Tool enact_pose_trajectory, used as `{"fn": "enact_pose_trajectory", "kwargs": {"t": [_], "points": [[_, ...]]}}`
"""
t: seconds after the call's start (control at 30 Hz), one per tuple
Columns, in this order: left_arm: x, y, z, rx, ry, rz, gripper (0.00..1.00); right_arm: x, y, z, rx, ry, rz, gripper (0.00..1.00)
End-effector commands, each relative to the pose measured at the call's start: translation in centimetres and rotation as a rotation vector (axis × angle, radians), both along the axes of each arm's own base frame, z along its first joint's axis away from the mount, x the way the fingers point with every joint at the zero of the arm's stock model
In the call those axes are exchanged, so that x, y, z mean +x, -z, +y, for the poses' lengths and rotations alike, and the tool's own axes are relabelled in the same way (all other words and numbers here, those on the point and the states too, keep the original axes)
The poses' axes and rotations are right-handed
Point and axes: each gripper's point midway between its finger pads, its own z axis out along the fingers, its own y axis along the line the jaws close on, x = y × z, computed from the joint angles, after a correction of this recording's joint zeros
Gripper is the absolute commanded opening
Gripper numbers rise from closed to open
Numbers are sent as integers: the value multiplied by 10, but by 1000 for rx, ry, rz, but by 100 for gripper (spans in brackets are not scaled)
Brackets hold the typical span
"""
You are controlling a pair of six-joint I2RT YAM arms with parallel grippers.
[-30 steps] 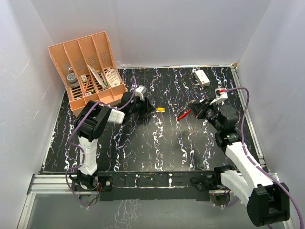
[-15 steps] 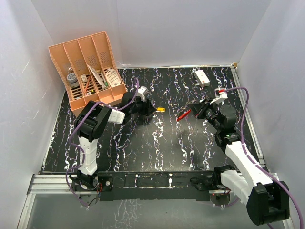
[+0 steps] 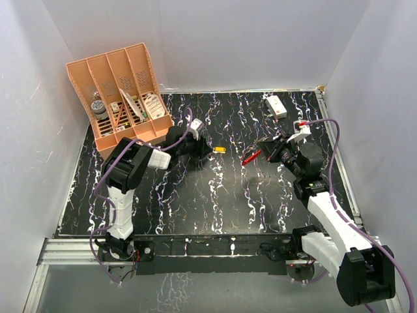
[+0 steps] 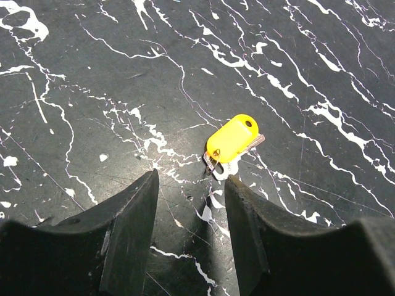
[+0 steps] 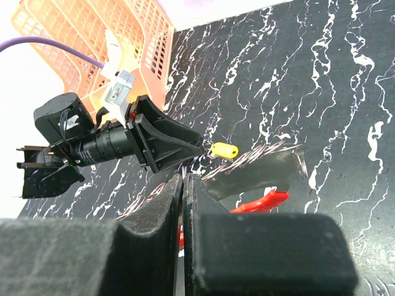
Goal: Put the keys on the keyring
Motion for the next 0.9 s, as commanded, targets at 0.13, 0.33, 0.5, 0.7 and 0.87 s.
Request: {"fn": "enact_pose_trajectory", "kwargs": {"t": [0.13, 0.33, 0.5, 0.7, 0.87], "points": [[-7, 10, -7, 12, 77, 2, 50, 6, -33, 0, 13, -2, -120, 0], [-9, 10, -12, 9, 102, -1, 52, 6, -31, -1, 12, 0, -116, 0], [-10, 12, -15, 10, 117, -1, 51, 6, -31, -2, 12, 2, -117, 0], [-11, 13, -21, 10, 136, -3, 50, 6, -30, -2, 12, 3, -115, 0], [-12, 16, -23, 14, 146, -3, 47, 7, -29, -3, 11, 4, -113, 0]]}}
